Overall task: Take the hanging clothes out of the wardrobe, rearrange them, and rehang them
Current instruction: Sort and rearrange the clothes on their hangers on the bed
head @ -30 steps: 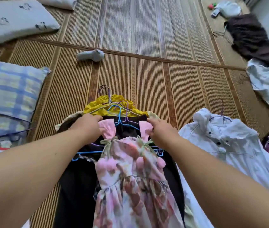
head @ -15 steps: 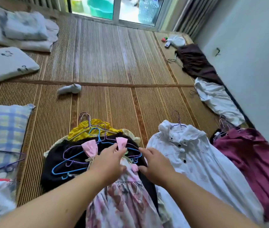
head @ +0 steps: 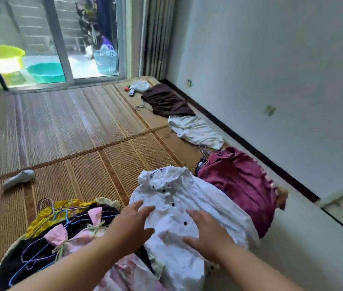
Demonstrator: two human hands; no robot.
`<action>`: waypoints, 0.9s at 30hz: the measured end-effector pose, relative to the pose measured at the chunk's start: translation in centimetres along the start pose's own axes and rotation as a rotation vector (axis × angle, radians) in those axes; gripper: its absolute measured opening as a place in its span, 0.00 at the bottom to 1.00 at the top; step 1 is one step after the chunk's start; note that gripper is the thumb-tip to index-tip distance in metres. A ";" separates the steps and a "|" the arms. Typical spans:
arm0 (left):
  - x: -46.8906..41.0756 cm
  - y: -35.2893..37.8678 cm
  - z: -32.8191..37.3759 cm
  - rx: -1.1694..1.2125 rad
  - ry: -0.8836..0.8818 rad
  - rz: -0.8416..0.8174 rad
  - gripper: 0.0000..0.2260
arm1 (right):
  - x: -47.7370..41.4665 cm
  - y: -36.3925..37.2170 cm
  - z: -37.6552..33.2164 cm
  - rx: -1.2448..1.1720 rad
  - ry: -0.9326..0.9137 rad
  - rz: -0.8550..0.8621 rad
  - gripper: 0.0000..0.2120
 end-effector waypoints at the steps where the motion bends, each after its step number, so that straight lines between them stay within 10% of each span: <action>1: -0.6 -0.3 2.2 -0.008 0.018 -0.001 0.30 | 1.0 -1.4 1.9 -0.011 0.006 0.026 0.36; 16: -9.7 0.2 35.6 0.044 0.150 0.046 0.28 | 12.6 -20.4 26.6 -0.048 0.098 0.299 0.32; 27: -17.9 -1.3 45.6 -0.005 0.228 0.090 0.29 | 9.9 -27.4 35.1 -0.002 0.127 0.301 0.30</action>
Point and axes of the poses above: each hand's wrist, its own x-axis away from the middle knuckle, its own y-axis out of the palm, z = x × y, the point moved 1 cm from there along -x, towards the middle knuckle, and after that the axes turned 11 degrees about -x, right-handed, at the moved point
